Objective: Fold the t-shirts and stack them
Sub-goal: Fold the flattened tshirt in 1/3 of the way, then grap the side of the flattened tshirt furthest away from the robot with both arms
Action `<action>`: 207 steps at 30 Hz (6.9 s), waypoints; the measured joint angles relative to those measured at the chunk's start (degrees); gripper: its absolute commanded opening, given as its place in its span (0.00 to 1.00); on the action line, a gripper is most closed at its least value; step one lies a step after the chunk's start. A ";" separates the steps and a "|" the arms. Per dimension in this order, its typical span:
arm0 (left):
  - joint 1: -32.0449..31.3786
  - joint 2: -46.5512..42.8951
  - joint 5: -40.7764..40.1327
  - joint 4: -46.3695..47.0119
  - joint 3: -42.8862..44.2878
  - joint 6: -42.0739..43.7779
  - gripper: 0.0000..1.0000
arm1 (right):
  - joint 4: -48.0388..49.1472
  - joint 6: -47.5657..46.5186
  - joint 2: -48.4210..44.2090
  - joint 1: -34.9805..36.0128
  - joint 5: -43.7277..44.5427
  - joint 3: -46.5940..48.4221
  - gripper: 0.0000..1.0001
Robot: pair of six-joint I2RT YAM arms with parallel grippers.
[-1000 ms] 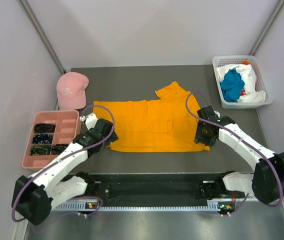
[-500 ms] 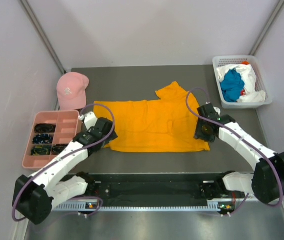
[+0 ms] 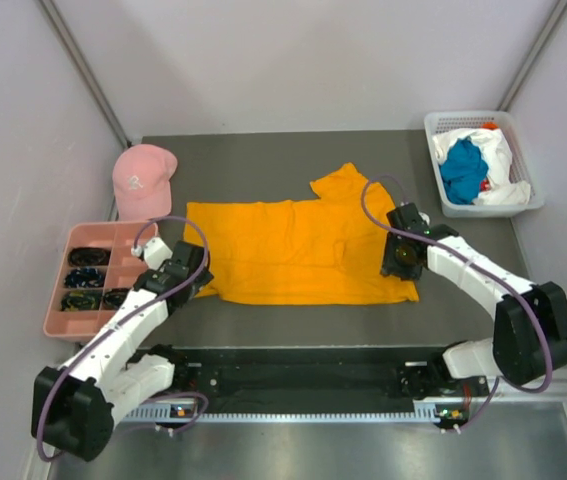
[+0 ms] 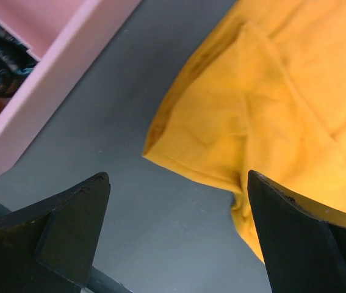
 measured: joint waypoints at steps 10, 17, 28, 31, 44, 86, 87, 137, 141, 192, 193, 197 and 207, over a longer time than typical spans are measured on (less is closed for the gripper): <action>3.39 -1.05 4.66 0.98 -4.44 -2.47 0.95 | 1.42 -1.75 2.49 0.00 -1.25 0.44 0.47; 3.52 -0.92 4.57 2.62 -4.96 -3.43 0.76 | 2.05 -2.32 2.75 0.00 -1.77 0.61 0.47; 3.93 1.66 2.49 5.20 -4.96 -3.17 0.60 | 2.32 -2.49 3.67 0.00 -2.21 0.59 0.47; 4.07 2.34 1.92 6.21 -4.98 -2.93 0.57 | 2.62 -2.47 4.09 0.00 -2.47 0.50 0.47; 4.85 7.89 1.29 11.10 -5.03 -1.84 0.50 | 3.54 -2.38 6.08 0.00 -3.23 -0.81 0.47; 7.69 6.75 -2.93 0.39 2.05 3.87 0.88 | 4.90 -2.45 8.94 0.00 -3.72 -0.81 0.47; 7.72 6.10 -3.15 -0.33 2.47 3.50 0.97 | 4.90 -2.45 8.94 0.00 -3.72 -0.81 0.47; 7.93 36.70 15.04 33.14 24.39 17.49 0.99 | 4.20 -16.20 57.18 -8.46 -11.17 76.78 0.71; 7.93 36.70 15.78 33.27 23.96 17.46 0.99 | 4.37 -17.97 63.06 -8.74 -13.66 81.31 0.72; 7.93 36.70 18.88 34.16 21.44 16.17 0.99 | 3.45 -18.38 72.32 -12.15 -28.09 87.21 0.00; 7.93 36.70 18.86 34.16 21.44 16.17 0.99 | 3.48 -18.56 72.39 -12.15 -28.20 87.25 0.00; 7.93 36.70 18.49 34.16 21.44 16.22 0.99 | 3.39 -18.49 72.50 -12.15 -28.35 87.21 0.00; 10.80 42.77 16.59 34.01 26.82 19.50 0.99 | 4.57 -18.51 72.48 -12.17 -28.98 86.58 0.00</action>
